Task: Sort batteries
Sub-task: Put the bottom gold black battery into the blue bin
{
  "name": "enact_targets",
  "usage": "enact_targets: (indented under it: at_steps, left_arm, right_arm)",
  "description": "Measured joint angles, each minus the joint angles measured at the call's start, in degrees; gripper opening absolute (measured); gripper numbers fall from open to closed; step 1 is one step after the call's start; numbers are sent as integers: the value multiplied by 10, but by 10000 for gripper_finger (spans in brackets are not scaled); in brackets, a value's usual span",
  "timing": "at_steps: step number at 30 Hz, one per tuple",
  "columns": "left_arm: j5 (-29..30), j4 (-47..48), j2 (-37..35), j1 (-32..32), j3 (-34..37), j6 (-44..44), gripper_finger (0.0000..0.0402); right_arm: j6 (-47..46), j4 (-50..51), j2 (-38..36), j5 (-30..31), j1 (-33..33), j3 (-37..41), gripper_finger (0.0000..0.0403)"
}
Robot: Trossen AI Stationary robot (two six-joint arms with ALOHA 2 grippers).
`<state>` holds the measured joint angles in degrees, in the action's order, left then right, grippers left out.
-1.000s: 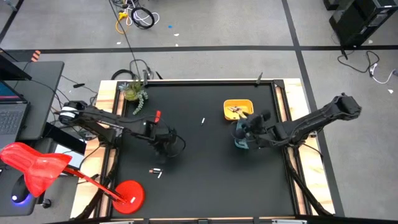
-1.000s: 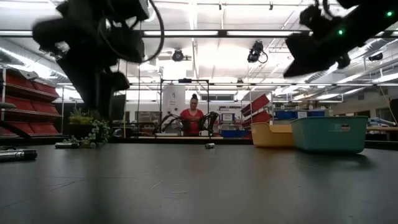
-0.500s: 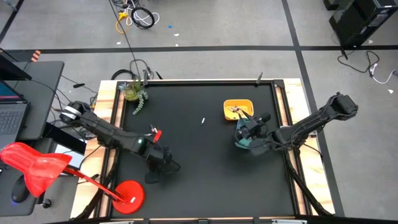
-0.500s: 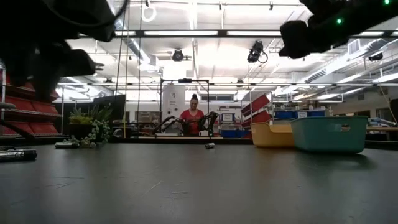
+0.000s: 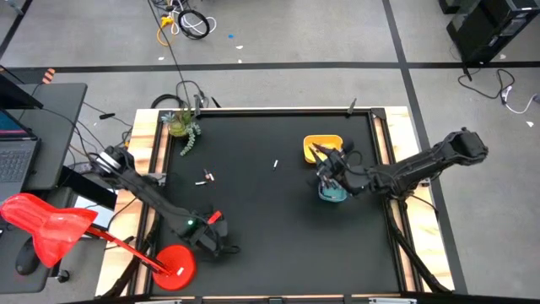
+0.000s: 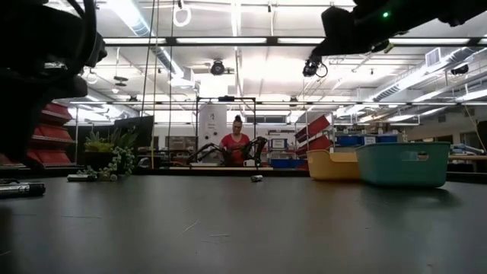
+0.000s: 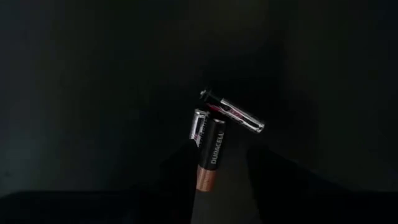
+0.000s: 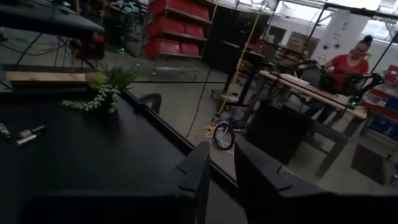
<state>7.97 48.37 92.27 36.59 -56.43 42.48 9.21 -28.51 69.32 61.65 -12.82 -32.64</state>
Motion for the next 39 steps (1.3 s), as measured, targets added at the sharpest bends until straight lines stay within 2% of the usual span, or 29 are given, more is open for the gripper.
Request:
enact_targets:
  at_steps: [9,17,30,34,39]
  left_arm:
    - [49,-11,0,34,24,82,140]
    - [92,-18,9,66,25,90,140]
    - [120,-28,85,105,21,103,138]
    - [112,-30,86,105,21,106,117]
    - [91,-37,85,95,23,106,56]
  right_arm:
    - [-1,-22,9,-92,54,0,83]
    - [17,-66,29,-152,81,0,83]
    - [15,-66,28,-164,83,0,83]
    - [15,-68,28,-164,83,0,83]
    - [15,-68,28,-164,83,0,83]
